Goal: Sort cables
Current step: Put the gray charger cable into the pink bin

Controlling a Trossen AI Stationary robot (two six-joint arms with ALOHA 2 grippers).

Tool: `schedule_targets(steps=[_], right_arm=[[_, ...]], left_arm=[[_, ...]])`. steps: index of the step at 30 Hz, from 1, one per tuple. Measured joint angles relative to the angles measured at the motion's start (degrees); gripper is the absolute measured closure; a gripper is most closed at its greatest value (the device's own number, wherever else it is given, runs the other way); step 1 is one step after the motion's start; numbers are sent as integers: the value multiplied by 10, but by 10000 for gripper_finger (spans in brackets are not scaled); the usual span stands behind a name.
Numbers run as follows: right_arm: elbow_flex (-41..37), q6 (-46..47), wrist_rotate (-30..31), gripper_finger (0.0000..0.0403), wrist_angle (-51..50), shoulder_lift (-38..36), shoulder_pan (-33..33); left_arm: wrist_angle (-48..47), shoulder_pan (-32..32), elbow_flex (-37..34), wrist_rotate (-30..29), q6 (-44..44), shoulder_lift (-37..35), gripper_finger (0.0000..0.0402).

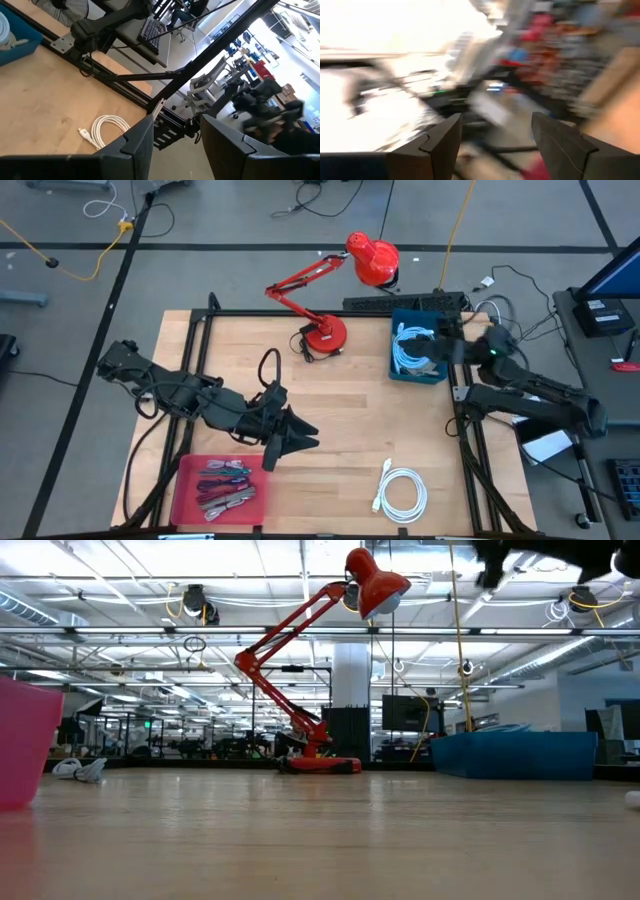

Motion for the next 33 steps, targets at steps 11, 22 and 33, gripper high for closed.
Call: schedule_targets(steps=[11, 22, 33], right_arm=[[32, -250, 201, 170, 387, 50, 308], [346, -458, 205, 189, -15, 232, 457], [515, -448, 327, 230, -499, 358, 500]], left_arm=[[-1, 11, 0, 10, 52, -2, 238], [-10, 55, 0, 80, 39, -2, 238], [-551, 122, -1, 47, -129, -13, 238]])
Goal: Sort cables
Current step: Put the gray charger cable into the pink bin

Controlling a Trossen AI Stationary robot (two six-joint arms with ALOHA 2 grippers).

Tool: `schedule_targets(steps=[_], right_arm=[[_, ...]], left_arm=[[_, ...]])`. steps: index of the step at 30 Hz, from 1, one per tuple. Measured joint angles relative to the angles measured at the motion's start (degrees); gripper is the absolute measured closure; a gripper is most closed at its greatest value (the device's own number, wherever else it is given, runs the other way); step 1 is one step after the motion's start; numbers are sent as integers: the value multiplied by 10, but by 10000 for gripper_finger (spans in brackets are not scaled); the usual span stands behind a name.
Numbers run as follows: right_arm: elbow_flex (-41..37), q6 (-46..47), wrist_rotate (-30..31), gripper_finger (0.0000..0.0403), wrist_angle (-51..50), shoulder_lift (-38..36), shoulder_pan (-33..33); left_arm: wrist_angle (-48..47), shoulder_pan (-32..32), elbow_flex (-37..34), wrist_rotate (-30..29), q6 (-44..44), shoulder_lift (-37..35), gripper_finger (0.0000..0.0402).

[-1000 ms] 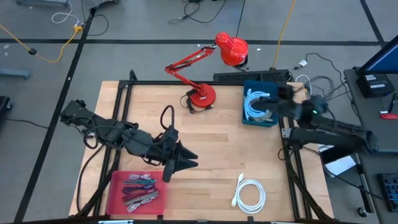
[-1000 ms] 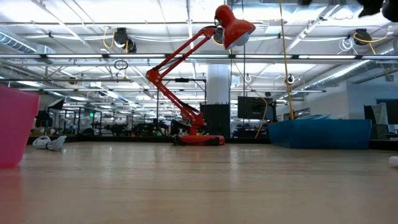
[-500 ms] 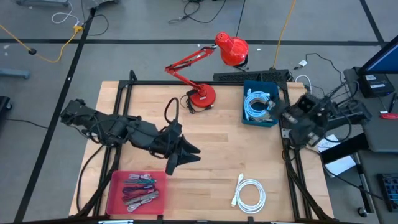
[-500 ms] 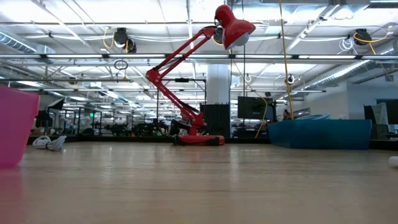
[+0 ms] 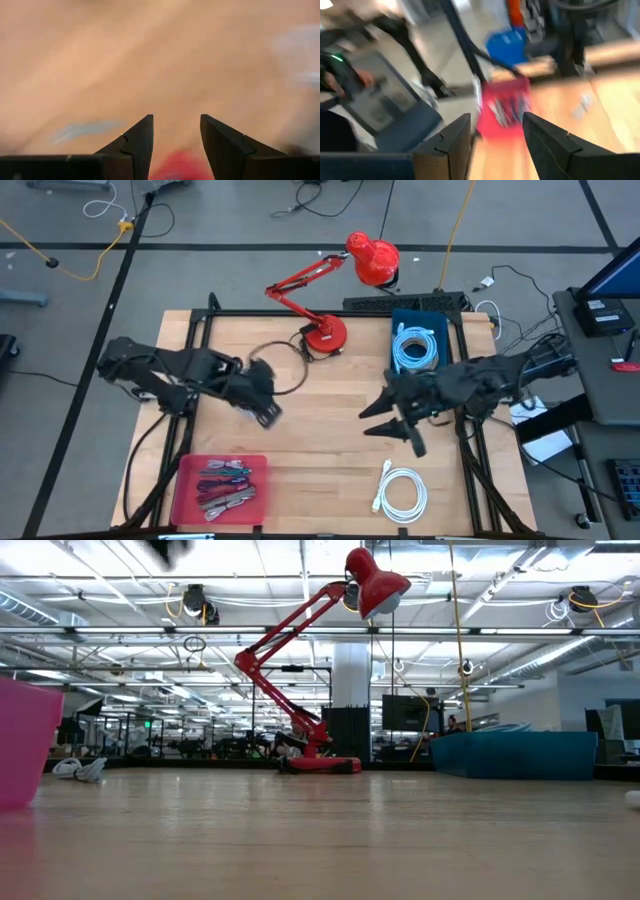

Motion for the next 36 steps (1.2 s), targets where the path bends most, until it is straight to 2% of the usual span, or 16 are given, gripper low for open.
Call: schedule_targets(steps=[2, 4, 11, 14, 15, 18, 20, 22, 24, 26, 30, 36], right_arm=[[0, 27, 11, 230, -47, 10, 0], [-3, 46, 11, 228, -66, 20, 0], [-24, 64, 13, 228, -71, 30, 1], [-26, 62, 24, 230, -69, 28, 2], [-26, 59, 24, 230, -69, 26, 4], [-26, 40, 23, 229, -67, 22, 5], [-26, 31, 20, 227, -68, 21, 6], [-27, 28, 7, 227, -69, 20, 5], [-27, 26, -11, 228, -68, 20, 4], [-27, 15, -23, 229, -70, 20, 5], [-27, 9, -23, 229, -68, 20, 9], [-27, 18, -15, 225, -49, 20, 8]], left_arm=[[-115, 23, -11, -20, -61, 4, 238], [-149, 44, -48, -18, -94, 5, 238], [-5, 93, -270, 89, -139, -39, 238], [69, 99, -348, 103, -130, -41, 238], [75, 101, -368, 94, -100, -44, 238], [110, 94, -389, 45, 86, -46, 238], [132, 80, -389, 55, 239, -45, 238], [122, 70, -389, 96, 335, -46, 238], [115, 71, -389, 151, 387, -42, 238], [106, 72, -389, 166, 433, -26, 238], [77, 72, -389, 142, 509, 5, 238], [87, 86, -406, 117, 584, 53, 238]])
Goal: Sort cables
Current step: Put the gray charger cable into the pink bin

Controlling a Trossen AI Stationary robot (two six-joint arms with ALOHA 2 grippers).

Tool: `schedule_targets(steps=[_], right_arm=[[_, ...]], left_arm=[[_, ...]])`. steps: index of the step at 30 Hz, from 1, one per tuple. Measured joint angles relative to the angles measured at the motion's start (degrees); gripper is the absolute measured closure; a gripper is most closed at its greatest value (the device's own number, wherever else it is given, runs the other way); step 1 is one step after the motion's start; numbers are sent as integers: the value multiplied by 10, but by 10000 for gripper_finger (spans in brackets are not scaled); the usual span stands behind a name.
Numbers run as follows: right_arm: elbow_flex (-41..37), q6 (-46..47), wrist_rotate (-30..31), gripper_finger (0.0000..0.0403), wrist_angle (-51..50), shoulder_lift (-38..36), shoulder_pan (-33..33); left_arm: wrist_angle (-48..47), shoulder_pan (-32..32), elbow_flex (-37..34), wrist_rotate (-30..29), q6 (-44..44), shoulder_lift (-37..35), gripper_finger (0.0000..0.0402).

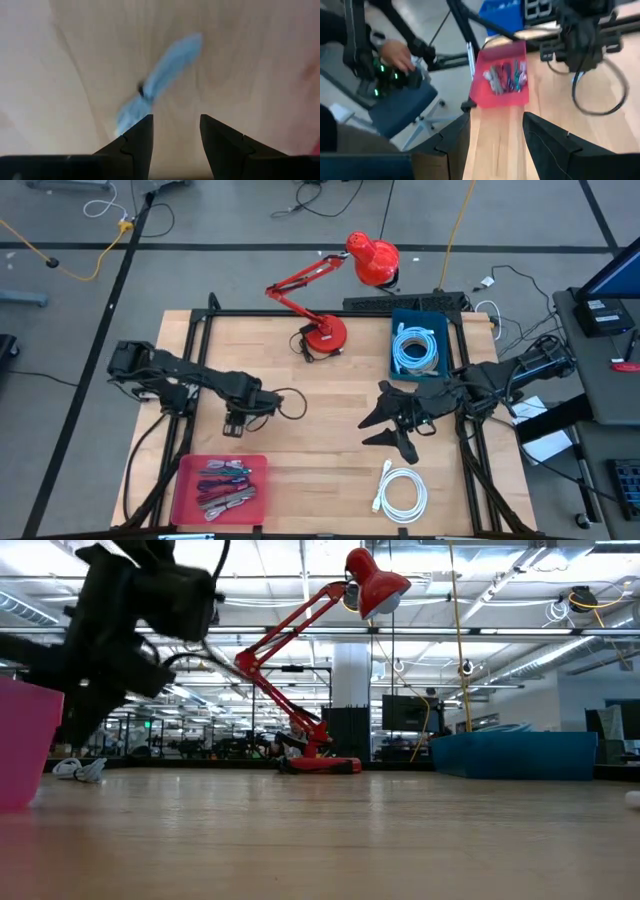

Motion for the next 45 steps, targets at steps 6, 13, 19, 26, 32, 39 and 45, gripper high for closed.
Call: schedule_targets(steps=[6, 13, 19, 26, 32, 39, 45], right_arm=[[0, 3, 11, 228, 39, 0, 0], [0, 5, 26, 230, 58, 0, 0], [0, 5, 27, 231, 59, 0, 0], [0, 10, 25, 232, 57, 0, 0], [0, 10, 25, 232, 38, 0, 0], [0, 6, 23, 232, 14, 0, 0], [0, 2, 23, 232, 13, 0, 0]], left_arm=[[29, 20, -37, -14, 20, 30, 238], [54, 45, -53, -6, 9, 40, 246], [92, 72, -52, 93, -80, 39, 378], [138, 58, -32, 156, -210, 6, 399], [104, 31, 24, 131, -324, -73, 400], [105, -39, 79, 23, -313, -118, 398], [104, -52, 80, 24, -275, -102, 378]])
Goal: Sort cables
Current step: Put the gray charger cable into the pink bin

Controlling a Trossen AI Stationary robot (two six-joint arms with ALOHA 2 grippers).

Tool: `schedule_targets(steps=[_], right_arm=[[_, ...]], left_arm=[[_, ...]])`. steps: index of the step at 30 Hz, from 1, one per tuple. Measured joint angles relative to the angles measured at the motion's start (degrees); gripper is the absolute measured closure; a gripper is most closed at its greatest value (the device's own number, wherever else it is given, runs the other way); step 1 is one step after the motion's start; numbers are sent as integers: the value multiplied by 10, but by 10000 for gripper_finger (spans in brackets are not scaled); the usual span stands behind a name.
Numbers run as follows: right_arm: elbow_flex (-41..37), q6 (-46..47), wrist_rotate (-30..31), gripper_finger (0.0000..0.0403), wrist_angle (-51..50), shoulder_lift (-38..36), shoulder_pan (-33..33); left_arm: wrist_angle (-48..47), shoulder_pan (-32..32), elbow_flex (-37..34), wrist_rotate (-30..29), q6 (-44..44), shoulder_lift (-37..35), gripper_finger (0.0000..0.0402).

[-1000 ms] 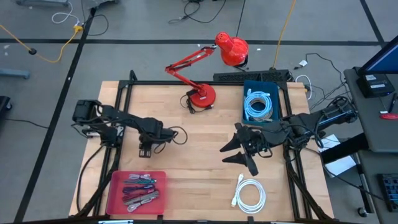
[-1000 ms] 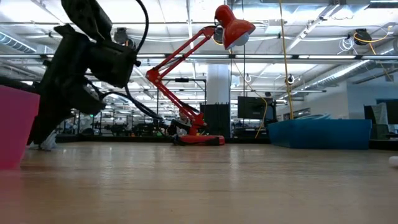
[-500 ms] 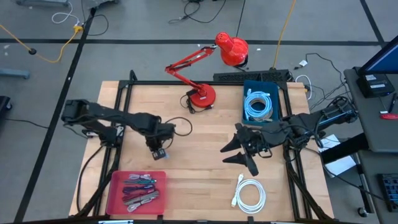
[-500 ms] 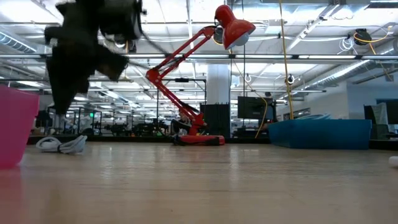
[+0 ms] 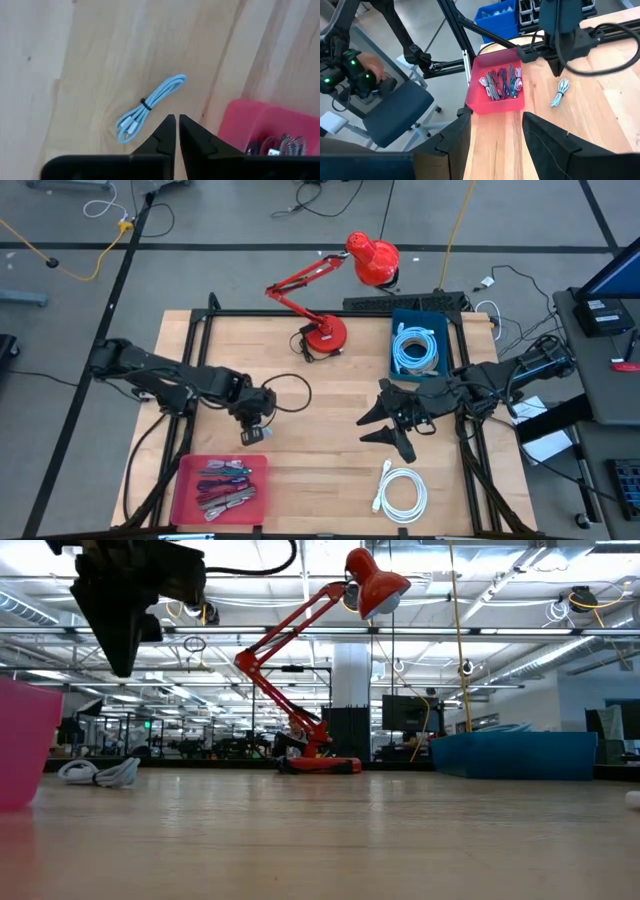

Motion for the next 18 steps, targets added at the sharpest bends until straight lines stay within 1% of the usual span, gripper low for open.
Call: schedule_targets(steps=[2, 4, 8, 11, 13, 15, 18], right_arm=[[0, 2, 0, 232, -1, 0, 0], [0, 8, 2, 232, -4, 0, 0], [0, 14, 4, 232, -5, 0, 0], [0, 28, 27, 232, -9, 0, 0], [0, 32, 32, 232, -14, 0, 0], [0, 39, 33, 232, -15, 0, 0], [0, 44, 43, 232, -16, 0, 0]], left_arm=[[5, 0, 0, 7, 28, 9, 366], [16, 0, 0, 7, 66, 22, 343], [43, 4, 0, 7, 126, 65, 275], [42, 4, 0, 9, 159, 109, 220], [29, 4, 0, 26, 178, 137, 190], [12, 2, 0, 45, 201, 166, 169], [-4, -7, -1, 51, 247, 199, 154]])
